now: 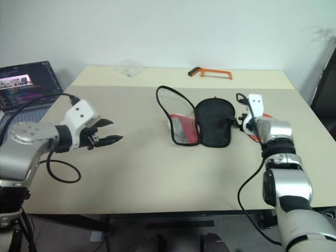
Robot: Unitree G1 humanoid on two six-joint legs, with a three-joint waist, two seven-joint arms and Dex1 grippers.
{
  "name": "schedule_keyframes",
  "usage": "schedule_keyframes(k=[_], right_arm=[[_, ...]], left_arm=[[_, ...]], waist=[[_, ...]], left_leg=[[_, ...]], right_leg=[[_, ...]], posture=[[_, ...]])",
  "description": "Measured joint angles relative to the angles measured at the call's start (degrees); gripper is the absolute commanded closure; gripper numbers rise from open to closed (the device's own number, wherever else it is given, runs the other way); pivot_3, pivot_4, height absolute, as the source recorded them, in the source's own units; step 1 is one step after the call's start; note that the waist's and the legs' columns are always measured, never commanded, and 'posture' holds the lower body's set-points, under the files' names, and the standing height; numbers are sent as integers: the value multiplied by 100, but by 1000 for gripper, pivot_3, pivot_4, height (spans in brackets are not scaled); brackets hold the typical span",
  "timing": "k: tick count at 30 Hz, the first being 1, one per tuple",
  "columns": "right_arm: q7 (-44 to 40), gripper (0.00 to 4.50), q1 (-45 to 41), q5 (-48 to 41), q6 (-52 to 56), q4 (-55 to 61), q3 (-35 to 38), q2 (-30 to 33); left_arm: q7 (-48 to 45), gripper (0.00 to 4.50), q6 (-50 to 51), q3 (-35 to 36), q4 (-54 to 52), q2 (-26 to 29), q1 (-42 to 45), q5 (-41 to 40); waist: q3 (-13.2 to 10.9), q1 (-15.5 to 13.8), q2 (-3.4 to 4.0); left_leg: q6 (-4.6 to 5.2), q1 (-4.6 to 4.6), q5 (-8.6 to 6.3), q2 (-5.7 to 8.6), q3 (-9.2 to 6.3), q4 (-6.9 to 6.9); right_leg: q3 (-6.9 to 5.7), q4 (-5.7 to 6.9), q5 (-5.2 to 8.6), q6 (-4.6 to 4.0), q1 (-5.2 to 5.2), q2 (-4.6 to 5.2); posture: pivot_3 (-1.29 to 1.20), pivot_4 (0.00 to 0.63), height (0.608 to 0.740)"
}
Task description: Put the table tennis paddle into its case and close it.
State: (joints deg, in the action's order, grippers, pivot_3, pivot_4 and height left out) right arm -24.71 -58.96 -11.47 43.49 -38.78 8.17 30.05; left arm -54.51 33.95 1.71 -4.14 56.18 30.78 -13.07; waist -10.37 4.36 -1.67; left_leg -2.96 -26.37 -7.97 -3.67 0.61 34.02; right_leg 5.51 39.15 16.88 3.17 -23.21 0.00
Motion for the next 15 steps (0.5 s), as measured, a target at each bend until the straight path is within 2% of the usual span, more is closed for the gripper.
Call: schedule_keyframes(k=[4,10,15], right_arm=[[312,462,658,121,470,960,172,555],[684,462,1283,266,1096,1154,373,1098],[680,462,1360,193,1775,1177,633,1260]], left_arm=[[-338,1267,-217,6,13,-37,5,-240],[-761,1267,-426,8,-1,-192,109,-518],[-891,1267,-435,-13,-1,-276,201,-587]], waist=[[0,-65,0],[0,-98,0],[0,-75,0]], left_leg=[[0,0,0,2,2,1],[2,3,1,1,8,19],[2,7,1,0,9,40]], right_leg=[[1,-1,0,0,0,2],[9,7,0,1,1,1],[15,35,1,3,1,-3]], posture=[[0,150,740],[0,150,740],[0,150,740]])
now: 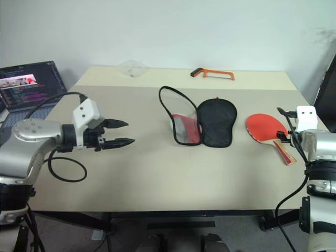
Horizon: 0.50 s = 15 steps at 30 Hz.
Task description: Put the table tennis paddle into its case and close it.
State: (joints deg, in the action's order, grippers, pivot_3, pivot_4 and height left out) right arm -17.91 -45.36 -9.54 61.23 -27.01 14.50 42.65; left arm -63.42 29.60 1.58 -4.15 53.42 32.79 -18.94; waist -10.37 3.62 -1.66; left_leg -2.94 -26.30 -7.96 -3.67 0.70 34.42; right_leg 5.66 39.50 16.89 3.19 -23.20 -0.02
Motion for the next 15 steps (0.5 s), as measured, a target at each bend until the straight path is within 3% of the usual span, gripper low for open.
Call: schedule_keyframes(k=[13,15], right_arm=[[-630,462,302,-73,545,155,-527,46],[-587,824,282,-58,395,9,-557,-34]], left_arm=[[-33,1267,29,-27,-29,-110,66,4],[-16,1267,46,-27,-79,-110,65,3]], waist=[[0,-3,0],[0,-3,0]], left_leg=[[8,0,5,1,-4,45],[8,0,5,1,-5,46]], right_leg=[[3,38,4,13,1,-2],[2,38,4,14,2,-2]], posture=[[0,150,740],[0,150,740]])
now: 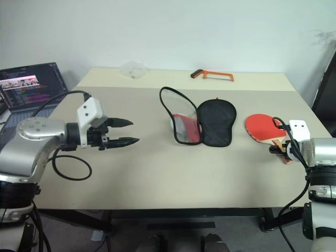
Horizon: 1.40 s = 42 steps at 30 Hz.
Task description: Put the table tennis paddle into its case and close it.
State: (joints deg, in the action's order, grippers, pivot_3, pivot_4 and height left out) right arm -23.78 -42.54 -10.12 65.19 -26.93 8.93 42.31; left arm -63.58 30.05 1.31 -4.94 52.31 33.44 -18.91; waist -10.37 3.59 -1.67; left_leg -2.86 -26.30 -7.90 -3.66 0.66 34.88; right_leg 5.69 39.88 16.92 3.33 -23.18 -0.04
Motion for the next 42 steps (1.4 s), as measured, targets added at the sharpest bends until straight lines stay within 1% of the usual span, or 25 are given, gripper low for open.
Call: schedule_keyframes(k=[1,7,9,13,16,21,23,26,31,34,36,42], right_arm=[[47,1005,-26,24,-85,-95,-2,-38],[254,3080,-387,251,-617,-754,-77,-230],[282,3512,-506,255,-708,-871,-86,-351],[327,3520,-592,232,-680,-922,-69,-393],[480,3520,-725,201,-398,-696,10,-521],[901,3520,-1506,96,78,42,253,-930],[1044,3520,-1784,30,169,349,322,-1187],[1397,3520,-2076,-38,274,607,415,-1916],[2151,3520,-2109,-68,207,396,613,-3209],[2620,3520,-2110,-82,120,293,839,-3727],[2858,3520,-2109,-84,91,292,985,-3888],[3284,3520,-1990,-65,26,272,1181,-4091]], left_arm=[[6,1267,6,0,-11,0,0,-1],[51,1267,84,0,-41,-1,-3,-1],[58,1267,86,0,-81,-11,-3,-1],[107,1267,95,1,-126,-11,-5,-1],[160,1267,98,9,-129,-6,-22,0],[181,1267,101,14,-139,-1,-47,1],[191,1267,102,13,-143,-3,-47,2],[201,1267,102,13,-142,-3,-48,5],[245,1267,102,10,-149,-24,-53,9],[300,1267,120,12,-191,-40,-107,6],[313,1267,177,22,-270,-35,-210,0],[366,1267,256,29,-451,-27,-358,-7]], waist=[[0,0,0],[0,49,0],[0,95,0],[0,128,0],[-4,148,6],[-18,152,30],[-18,144,30],[-18,140,29],[-18,126,29],[-18,96,30],[-18,69,30],[-18,67,30]], left_leg=[[0,0,0,0,1,0],[0,1,0,-2,-1,0],[1,1,1,-2,-3,0],[1,2,1,-2,-3,0],[1,2,1,-2,-2,-1],[2,0,1,-4,-4,-5],[1,-1,1,-4,-6,-8],[1,-3,1,-4,-8,-10],[1,-14,1,-3,-13,-8],[1,-28,1,-2,-19,-7],[1,-38,1,-1,-20,-7],[1,-41,1,-1,-24,-7]], right_leg=[[1,0,-1,0,0,0],[1,1,-1,0,0,-4],[1,3,-1,0,0,-5],[3,4,-2,0,0,-5],[6,7,-2,0,-3,-6],[7,10,-1,-2,-9,-10],[3,9,-1,-4,-9,-10],[-1,9,-3,-10,-9,-10],[-7,9,-5,-12,-14,-9],[-16,7,-5,-12,-22,-6],[-20,4,-5,-12,-27,-2],[-22,8,-5,-13,-32,-5]], posture=[[0,150,740],[0,150,740],[0,150,740],[0,150,740],[0,150,740],[0,150,740],[0,150,740],[0,150,740],[0,150,740],[0,150,740],[0,150,740],[0,150,740]])
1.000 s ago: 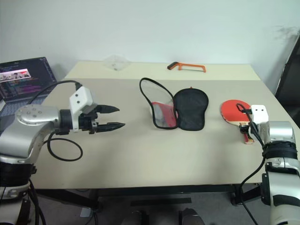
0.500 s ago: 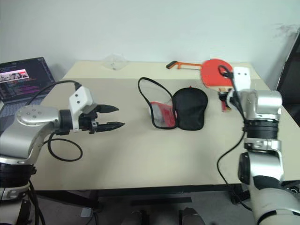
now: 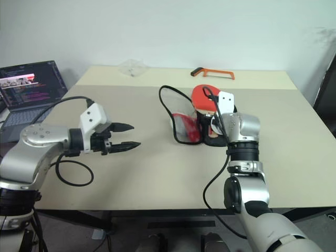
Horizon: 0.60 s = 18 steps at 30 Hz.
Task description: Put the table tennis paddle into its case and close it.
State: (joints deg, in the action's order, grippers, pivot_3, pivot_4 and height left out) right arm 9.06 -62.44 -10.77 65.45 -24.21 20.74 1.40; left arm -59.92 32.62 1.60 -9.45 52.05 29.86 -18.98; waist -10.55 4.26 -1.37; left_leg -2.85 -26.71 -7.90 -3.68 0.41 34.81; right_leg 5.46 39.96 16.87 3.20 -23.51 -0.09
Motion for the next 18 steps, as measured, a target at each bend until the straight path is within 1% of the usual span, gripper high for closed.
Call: schedule_keyframes(k=[9,18], right_arm=[[446,3520,1,52,-592,-926,70,-1],[611,3520,-290,46,-1258,-1786,66,52]], left_arm=[[63,1267,83,3,-137,8,-58,-8],[77,1267,121,3,-176,10,-59,-8]], waist=[[0,54,0],[0,60,0]], left_leg=[[0,0,0,0,1,-1],[0,0,0,0,1,0]], right_leg=[[2,-1,0,0,0,-1],[2,-2,0,0,0,-1]], posture=[[0,150,740],[0,150,740]])
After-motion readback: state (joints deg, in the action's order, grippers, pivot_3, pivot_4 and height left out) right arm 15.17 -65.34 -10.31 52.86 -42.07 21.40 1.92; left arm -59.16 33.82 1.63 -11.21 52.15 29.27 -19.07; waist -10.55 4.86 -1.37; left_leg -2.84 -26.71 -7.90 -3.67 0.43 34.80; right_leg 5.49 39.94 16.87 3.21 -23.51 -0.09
